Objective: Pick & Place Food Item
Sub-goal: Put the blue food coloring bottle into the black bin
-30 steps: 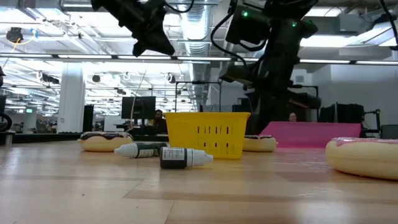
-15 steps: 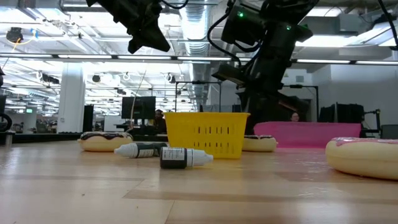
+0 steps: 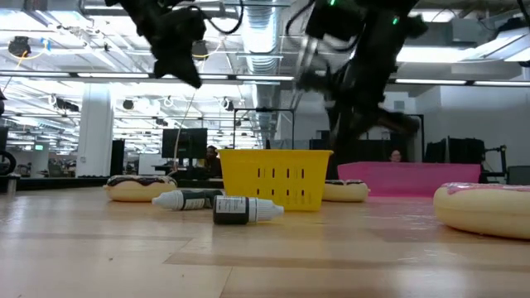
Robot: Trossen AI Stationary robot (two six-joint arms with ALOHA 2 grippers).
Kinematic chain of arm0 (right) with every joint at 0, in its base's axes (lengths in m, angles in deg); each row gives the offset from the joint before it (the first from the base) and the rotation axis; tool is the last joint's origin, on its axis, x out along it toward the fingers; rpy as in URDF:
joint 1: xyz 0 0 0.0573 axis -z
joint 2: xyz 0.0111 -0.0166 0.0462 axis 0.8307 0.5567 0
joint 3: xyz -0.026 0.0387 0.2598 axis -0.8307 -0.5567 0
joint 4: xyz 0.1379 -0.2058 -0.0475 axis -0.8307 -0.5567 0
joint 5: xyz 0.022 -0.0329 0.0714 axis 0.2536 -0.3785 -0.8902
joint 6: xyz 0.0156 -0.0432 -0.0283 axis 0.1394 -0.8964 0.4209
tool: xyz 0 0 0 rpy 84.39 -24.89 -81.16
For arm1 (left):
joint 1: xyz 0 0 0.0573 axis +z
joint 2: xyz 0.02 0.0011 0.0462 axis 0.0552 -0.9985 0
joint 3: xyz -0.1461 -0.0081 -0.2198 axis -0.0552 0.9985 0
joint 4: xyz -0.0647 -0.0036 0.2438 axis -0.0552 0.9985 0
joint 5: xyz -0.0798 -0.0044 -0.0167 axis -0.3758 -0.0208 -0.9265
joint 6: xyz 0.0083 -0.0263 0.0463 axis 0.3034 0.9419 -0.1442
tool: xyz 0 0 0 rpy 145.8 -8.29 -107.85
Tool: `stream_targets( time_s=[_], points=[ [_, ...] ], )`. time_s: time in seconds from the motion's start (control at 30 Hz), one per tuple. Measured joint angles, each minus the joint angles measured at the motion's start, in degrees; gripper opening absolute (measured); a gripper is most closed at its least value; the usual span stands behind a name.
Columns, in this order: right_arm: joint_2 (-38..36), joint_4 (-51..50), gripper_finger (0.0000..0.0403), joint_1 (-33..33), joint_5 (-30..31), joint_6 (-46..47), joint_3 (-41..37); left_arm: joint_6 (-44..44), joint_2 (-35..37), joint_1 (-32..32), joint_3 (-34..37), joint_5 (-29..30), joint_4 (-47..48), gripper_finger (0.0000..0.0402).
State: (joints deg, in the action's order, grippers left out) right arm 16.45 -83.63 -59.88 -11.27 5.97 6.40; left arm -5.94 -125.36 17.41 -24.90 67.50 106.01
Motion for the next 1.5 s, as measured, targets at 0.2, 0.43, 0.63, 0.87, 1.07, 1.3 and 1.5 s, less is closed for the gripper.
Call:
stream_targets(
  time_s=[0.2, 0.43, 0.63, 0.87, 1.07, 1.3, 1.5],
  points=[
    [-8.5, 0.6, 0.0005, -3.5, 7.9, -1.9, 0.0, 1.7, 4.1, -3.1, 6.7, -0.5, 5.1, 0.0089],
    [-16.5, 1.1, 0.0069, -7.9, 15.0, -2.8, 0.0, 12.7, 10.0, -14.4, 17.0, -0.6, -0.7, 0.0159],
    [-20.2, 0.8, 0.0128, -9.8, 17.3, -2.8, 0.0, 5.4, 8.4, -26.8, 19.4, 3.7, -11.2, 0.0185],
    [-20.6, -0.4, 0.0179, -9.8, 14.7, -2.9, 0.0, -13.1, 2.8, -34.3, 19.4, 7.5, -22.5, 0.0177],
    [-21.5, 1.5, 0.0202, -13.8, 14.6, -2.9, 0.0, -16.2, -4.6, -34.6, 19.4, 3.0, -27.3, 0.0181],
    [-25.6, 3.1, 0.0207, -20.1, 19.1, -1.3, 0.0, -21.3, -13.7, -34.4, 19.4, 1.4, -29.5, 0.0181],
    [-28.3, 6.1, 0.0208, -26.0, 29.0, 0.9, 0.0, -22.6, -18.8, -32.2, 19.4, 2.3, -32.4, 0.0177]
  ],
)
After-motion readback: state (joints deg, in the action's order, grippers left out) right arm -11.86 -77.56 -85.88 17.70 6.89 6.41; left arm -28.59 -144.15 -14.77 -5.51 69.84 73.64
